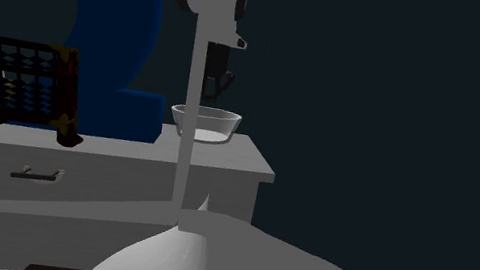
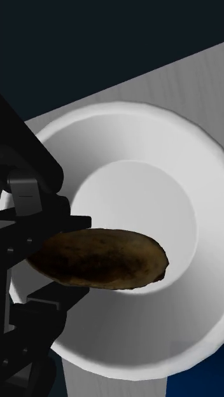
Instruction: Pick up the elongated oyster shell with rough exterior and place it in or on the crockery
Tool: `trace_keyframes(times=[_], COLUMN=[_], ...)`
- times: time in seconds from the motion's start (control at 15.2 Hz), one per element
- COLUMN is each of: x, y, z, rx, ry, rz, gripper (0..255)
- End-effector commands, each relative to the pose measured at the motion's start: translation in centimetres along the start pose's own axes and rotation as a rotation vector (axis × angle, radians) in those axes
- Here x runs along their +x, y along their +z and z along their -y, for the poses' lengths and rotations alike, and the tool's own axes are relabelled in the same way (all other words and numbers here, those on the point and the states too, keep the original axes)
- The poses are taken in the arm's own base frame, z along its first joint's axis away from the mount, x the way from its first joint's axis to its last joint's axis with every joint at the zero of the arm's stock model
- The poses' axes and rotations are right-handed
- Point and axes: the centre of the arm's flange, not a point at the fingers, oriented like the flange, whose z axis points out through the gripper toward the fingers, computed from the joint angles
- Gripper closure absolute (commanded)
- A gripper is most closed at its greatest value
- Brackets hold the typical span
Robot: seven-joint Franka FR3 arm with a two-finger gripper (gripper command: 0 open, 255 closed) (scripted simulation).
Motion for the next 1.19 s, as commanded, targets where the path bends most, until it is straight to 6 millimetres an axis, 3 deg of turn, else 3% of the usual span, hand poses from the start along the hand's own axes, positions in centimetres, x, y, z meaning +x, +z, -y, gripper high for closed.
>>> trace_keyframes(times=[0.0,0.33,0.86,0.92,1.12], x=[-0.1,-0.2,-0.2,-0.2,-0.2], y=[1.1,3.6,3.6,3.6,3.6], z=[0.0,-0.2,-0.2,-0.2,-0.2], rx=[0.000,0.000,0.000,0.000,0.000], ry=[0.000,0.000,0.000,0.000,0.000], rz=[-0.001,-0.001,0.000,0.000,0.000], gripper=[255,255,255,0,0])
